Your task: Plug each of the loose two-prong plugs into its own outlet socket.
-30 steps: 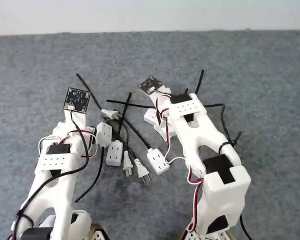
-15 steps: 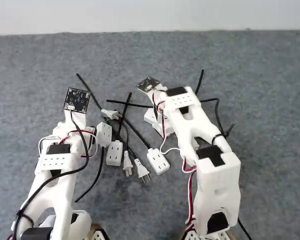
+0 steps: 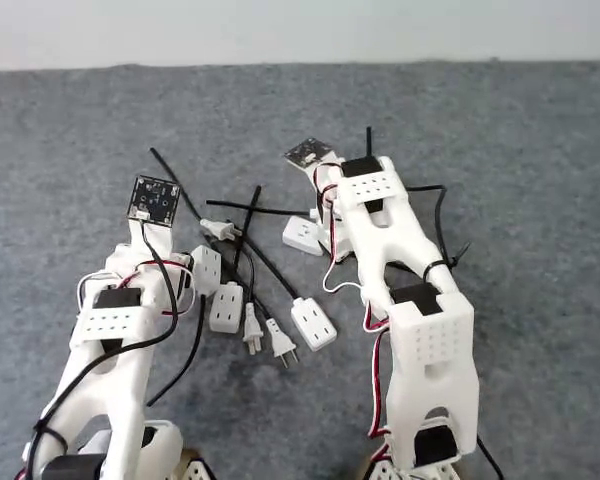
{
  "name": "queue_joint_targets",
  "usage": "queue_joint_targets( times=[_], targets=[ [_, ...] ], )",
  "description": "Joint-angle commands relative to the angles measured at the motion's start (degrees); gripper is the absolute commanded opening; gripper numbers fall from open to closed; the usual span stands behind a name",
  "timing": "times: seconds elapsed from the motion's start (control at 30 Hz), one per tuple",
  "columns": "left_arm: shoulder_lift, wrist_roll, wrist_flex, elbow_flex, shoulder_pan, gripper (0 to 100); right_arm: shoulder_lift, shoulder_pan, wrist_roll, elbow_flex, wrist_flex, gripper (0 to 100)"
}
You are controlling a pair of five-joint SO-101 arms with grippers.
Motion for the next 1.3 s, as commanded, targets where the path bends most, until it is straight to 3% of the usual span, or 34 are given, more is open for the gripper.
queue_joint_targets(
  times=[0.0,1.27],
  targets=[
    [-0.4,-0.9,-1.8,-0.4,0.0,16,1.9,-2.0,0.9,-0.1,1.7,0.6],
    [-0.4,-0.7,-3.2,-0.3,0.0,16,1.2,-5.0,-3.7,0.0,6.6,0.8]
  ],
)
